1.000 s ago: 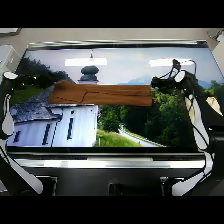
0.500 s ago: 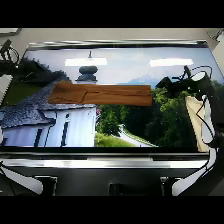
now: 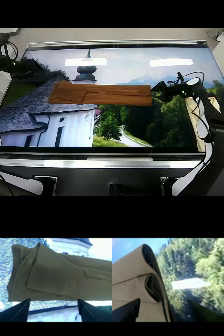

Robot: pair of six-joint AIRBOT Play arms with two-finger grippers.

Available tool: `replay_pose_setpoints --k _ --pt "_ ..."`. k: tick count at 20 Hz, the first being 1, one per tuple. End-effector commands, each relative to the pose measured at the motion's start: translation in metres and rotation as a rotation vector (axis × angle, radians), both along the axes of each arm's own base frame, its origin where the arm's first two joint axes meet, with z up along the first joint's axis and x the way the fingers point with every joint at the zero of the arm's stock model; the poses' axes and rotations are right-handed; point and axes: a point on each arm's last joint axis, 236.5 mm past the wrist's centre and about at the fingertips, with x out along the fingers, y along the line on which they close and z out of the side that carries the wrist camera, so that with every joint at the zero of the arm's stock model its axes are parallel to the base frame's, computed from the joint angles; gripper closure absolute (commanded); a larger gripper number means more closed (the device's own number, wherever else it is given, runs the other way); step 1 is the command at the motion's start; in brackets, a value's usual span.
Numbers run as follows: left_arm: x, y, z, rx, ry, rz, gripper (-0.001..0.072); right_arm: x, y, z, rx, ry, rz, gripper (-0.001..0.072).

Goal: Fold the clothes and pants, and hang the long-sleeved shirts on hangers.

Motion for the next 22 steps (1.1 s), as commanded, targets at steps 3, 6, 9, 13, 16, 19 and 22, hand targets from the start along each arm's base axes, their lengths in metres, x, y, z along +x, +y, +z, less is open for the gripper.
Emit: replay_pose_setpoints --k 3,6,9,13,16,19,22 --pt "0.0 -0.014 -0.001 0.003 0.007 -0.021 -0.0013 0.002 0.018 -0.019 -0.019 0.008 0.027 0.0037" --pt "-0.002 -0.018 -0.006 0.0 0.02 -0.028 -0.0013 0.002 0.035 -0.026 -0.021 0.016 0.042 0.0058" --pt "-0.004 -0.018 -0.014 -0.004 0.041 -0.028 -0.0013 -0.001 0.051 -0.034 -0.021 0.029 0.063 0.0121" --pt "-0.004 -0.019 -0.014 -0.005 0.042 -0.029 -0.0013 0.001 0.06 -0.037 -0.033 0.024 0.066 0.0308" --pt "-0.004 -0.025 -0.014 -0.011 0.041 -0.039 -0.0013 0.006 0.06 -0.03 -0.037 -0.001 0.068 0.0681" --pt "-0.003 -0.043 -0.012 -0.035 0.031 -0.068 0.0413 0.011 0.06 -0.009 -0.041 -0.039 0.068 0.0683" --pt "0.016 -0.074 -0.011 -0.08 -0.009 -0.031 0.0688 0.009 0.059 0.026 -0.045 -0.075 0.075 0.0683"
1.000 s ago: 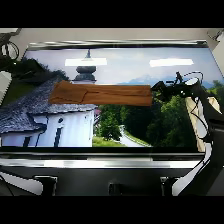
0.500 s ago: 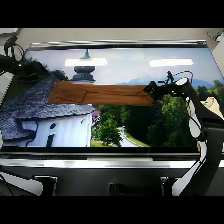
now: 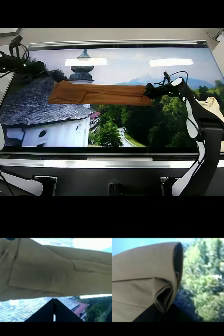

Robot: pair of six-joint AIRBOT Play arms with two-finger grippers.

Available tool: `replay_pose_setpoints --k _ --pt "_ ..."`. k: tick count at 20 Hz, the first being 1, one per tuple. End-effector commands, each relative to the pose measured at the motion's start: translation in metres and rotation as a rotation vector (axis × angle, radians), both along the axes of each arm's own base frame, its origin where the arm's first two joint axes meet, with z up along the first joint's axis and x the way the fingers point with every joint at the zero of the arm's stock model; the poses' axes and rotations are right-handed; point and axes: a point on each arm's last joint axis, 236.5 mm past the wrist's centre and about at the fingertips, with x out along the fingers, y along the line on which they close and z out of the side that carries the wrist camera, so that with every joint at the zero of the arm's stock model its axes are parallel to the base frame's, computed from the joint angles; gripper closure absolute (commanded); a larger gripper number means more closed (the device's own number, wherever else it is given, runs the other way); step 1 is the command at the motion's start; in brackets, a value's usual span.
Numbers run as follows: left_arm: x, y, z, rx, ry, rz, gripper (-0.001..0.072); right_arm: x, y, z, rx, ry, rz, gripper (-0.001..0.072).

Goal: Fold the clothes and pants, and hang the long-sleeved shirts on hangers.

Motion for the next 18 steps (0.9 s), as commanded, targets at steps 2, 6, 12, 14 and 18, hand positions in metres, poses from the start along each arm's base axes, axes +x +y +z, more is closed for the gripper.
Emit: replay_pose_setpoints --k 2,6,12,14,18 --pt "0.03 -0.06 -0.009 -0.109 -0.031 0.096 0.0689 0.002 -0.001 0.065 0.027 -0.069 -0.025 0.0683" --pt "0.031 -0.181 -0.073 -0.187 0.063 0.034 0.069 -0.011 -0.011 0.132 -0.008 -0.137 -0.032 0.0683" --pt "-0.023 -0.361 -0.152 -0.376 0.226 -0.035 0.0691 -0.05 -0.015 0.205 -0.062 -0.178 -0.024 0.0683" --pt "-0.042 -0.409 -0.161 -0.478 0.263 -0.038 0.0691 -0.062 -0.013 0.225 -0.056 -0.189 -0.024 0.0683" --pt "-0.074 -0.465 -0.178 -0.574 0.332 -0.03 0.069 -0.072 -0.011 0.254 -0.045 -0.226 -0.048 0.0683"
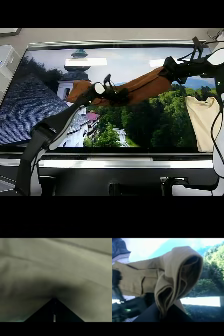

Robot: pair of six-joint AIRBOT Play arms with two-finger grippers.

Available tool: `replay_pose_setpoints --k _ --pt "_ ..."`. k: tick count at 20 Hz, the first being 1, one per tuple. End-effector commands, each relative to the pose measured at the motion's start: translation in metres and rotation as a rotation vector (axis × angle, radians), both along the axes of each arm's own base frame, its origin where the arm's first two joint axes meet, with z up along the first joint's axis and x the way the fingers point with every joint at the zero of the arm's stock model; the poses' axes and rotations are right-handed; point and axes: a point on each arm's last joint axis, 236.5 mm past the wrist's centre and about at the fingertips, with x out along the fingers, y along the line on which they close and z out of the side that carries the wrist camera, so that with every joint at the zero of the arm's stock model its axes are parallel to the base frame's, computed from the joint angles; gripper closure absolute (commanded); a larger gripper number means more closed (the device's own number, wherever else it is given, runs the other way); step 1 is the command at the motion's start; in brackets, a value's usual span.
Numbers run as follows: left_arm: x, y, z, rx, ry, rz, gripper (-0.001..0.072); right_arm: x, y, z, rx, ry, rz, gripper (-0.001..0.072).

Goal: Fold the clothes and pants, and hang the long-sleeved shirts on hangers.

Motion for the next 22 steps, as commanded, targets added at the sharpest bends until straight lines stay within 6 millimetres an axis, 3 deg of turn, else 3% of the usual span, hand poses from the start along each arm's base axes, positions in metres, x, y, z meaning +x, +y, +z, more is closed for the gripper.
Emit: replay_pose_setpoints --k 1,5,8,10,13,15,17,19,22 --pt "-0.026 -0.053 -0.01 -0.114 0.073 0.033 0.069 -0.013 0.001 0.021 0.009 -0.01 -0.018 0.0683" --pt "-0.037 -0.062 0.002 -0.165 0.09 -0.007 0.069 -0.014 0.001 0.021 0.019 0.003 -0.028 0.0683" --pt "-0.04 -0.031 0.021 -0.133 0.095 -0.111 0.069 -0.009 0.0 0.024 0.042 -0.002 -0.065 0.0684" --pt "-0.023 0.016 0.048 -0.056 0.011 -0.167 0.069 -0.006 0.007 0.031 0.092 -0.011 -0.076 0.0684" --pt "0.013 0.119 0.1 0.131 -0.139 -0.146 0.069 0.002 0.034 0.043 0.151 -0.045 -0.078 0.0685" --pt "0.031 0.192 0.134 0.249 -0.206 -0.076 0.069 0.008 0.07 0.045 0.181 -0.068 -0.063 0.0685" --pt "0.036 0.255 0.163 0.325 -0.232 -0.004 0.0689 0.013 0.11 0.036 0.213 -0.059 -0.047 0.0685" --pt "0.034 0.303 0.182 0.368 -0.228 0.056 0.0689 0.015 0.151 0.021 0.226 -0.051 -0.02 0.0685" --pt "0.028 0.346 0.197 0.384 -0.212 0.108 0.0689 0.027 0.201 -0.007 0.267 -0.042 -0.031 0.0685"
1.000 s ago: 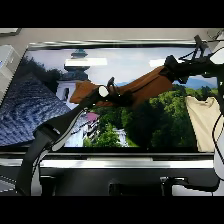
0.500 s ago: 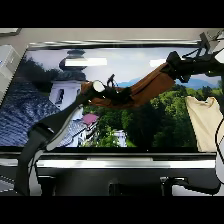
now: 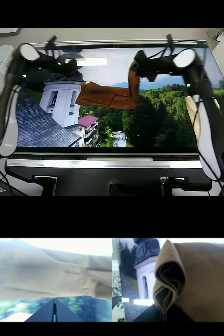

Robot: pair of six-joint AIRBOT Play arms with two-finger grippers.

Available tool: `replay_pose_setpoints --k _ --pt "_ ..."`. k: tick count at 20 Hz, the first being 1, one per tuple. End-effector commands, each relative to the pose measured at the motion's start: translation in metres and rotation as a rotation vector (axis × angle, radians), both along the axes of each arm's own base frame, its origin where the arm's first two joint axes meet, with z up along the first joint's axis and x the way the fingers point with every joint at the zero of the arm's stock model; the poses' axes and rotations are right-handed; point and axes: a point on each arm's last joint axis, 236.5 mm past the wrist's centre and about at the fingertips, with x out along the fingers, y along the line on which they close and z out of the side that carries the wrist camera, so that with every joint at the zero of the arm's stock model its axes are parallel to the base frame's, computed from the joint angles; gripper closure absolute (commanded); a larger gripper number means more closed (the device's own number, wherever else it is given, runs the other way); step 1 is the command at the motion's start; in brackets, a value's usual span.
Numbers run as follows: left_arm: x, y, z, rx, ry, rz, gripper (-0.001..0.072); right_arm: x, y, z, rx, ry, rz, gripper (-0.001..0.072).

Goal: Fold the clothes and pants, and hang the long-sleeved shirts on hangers.

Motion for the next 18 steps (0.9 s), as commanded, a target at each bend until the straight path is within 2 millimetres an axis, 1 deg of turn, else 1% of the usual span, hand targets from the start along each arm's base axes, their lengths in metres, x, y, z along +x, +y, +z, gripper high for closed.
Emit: replay_pose_setpoints --k 1,3,5,9,12,18 --pt "-0.012 0.064 0.018 0.073 0.005 0.059 0.0689 0.017 0.062 -0.027 0.071 -0.009 -0.035 0.0685" --pt "-0.015 0.074 0.017 0.085 0.013 0.051 0.0688 0.026 0.084 -0.041 0.134 0.0 -0.068 0.0685" --pt "-0.017 0.08 0.015 0.09 0.026 0.053 0.0688 0.032 0.105 -0.049 0.195 0.003 -0.092 0.0685" --pt "-0.017 0.084 0.015 0.092 0.026 0.063 0.0688 0.032 0.135 -0.061 0.271 0.022 -0.117 0.0685" --pt "-0.017 0.085 0.015 0.092 0.027 0.063 0.0688 0.032 0.151 -0.068 0.313 0.029 -0.138 0.0685" --pt "-0.016 0.085 0.015 0.092 0.027 0.063 0.0688 0.037 0.167 -0.093 0.361 0.06 -0.19 0.0685"
